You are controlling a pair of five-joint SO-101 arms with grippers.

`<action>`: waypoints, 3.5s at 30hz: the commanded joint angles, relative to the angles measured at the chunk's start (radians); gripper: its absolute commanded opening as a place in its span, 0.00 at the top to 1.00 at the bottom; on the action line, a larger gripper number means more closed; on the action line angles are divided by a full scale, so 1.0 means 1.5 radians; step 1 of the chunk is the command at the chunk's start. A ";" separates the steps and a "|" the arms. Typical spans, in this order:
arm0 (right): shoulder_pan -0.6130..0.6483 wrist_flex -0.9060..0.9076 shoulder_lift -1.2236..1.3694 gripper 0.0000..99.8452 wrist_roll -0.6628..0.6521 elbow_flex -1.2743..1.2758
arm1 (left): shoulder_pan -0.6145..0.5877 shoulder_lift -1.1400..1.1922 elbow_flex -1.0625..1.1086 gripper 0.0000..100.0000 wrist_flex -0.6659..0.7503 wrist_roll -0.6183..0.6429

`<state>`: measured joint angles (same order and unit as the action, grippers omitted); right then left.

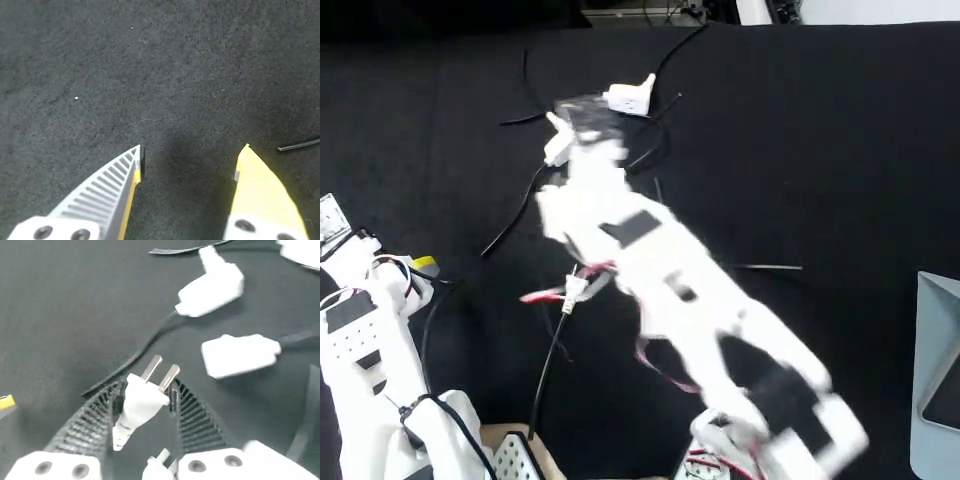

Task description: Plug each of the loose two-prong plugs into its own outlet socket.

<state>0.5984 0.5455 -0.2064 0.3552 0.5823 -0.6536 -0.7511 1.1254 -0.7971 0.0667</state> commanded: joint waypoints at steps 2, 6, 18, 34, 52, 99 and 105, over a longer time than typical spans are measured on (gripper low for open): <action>-0.080 -0.004 -0.306 0.99 0.042 0.202 | 0.014 -0.015 -0.005 0.70 0.014 0.002; -0.132 -0.004 -0.470 0.99 0.043 0.331 | 0.014 -0.015 -0.005 0.70 0.014 0.002; -0.266 0.114 -0.763 0.84 -0.044 0.517 | 0.014 -0.015 -0.005 0.70 0.014 0.001; -0.318 0.397 -0.525 0.84 -0.426 0.252 | 0.014 -0.015 -0.005 0.70 0.014 -0.001; -0.382 0.288 -0.059 0.84 -0.492 -0.002 | 0.014 -0.015 0.018 0.70 0.054 -0.002; -0.589 0.546 -0.022 0.95 -0.772 -0.116 | 0.015 -0.015 0.021 0.70 0.055 -0.002; -0.590 0.546 -0.063 0.72 -0.986 -0.039 | 0.015 -0.015 0.021 0.70 0.055 -0.002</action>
<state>-0.2746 1.3617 -0.2493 -0.9198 0.4657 -0.6460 -0.7511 1.1607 -0.7342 0.0667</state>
